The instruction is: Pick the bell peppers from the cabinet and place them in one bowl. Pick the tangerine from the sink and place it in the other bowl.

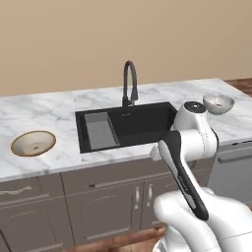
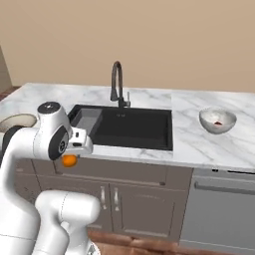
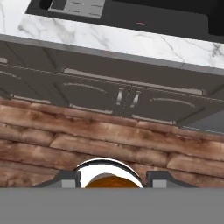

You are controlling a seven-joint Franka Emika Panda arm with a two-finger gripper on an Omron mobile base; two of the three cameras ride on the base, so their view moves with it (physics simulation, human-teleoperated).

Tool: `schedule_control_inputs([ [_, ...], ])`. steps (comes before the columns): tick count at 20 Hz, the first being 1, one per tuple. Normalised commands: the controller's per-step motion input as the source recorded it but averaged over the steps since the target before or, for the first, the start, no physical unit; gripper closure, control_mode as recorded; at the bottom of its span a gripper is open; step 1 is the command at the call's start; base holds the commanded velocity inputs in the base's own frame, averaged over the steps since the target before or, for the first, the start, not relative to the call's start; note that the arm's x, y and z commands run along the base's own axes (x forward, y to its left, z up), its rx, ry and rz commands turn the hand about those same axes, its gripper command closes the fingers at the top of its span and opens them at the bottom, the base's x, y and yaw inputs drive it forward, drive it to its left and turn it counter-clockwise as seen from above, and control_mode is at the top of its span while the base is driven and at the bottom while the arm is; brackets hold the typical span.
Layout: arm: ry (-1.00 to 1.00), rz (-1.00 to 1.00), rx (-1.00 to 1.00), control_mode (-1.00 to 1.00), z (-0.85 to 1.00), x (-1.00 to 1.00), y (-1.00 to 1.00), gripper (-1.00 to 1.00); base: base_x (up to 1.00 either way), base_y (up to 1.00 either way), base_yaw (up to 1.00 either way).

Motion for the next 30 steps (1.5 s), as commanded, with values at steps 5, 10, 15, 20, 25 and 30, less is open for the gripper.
schedule_control_inputs([
  [5,0.0,0.0,0.0,1.0,0.0,0.0,0.0,1.0,0.12,1.0,0.0],
  [10,0.0,0.0,0.0,1.0,0.0,0.0,0.0,1.0,0.24,0.63,0.02],
  [15,0.0,0.0,0.0,1.0,0.0,0.0,0.0,1.0,0.66,0.27,0.1],
  [20,0.0,0.0,0.0,1.0,0.0,0.0,0.0,1.0,0.96,0.0,0.2],
  [25,0.0,0.0,0.0,1.0,0.0,0.0,0.0,1.0,0.11,0.03,0.12],
  [30,0.0,0.0,0.0,1.0,0.0,0.0,0.0,1.0,-0.13,0.13,0.0],
])
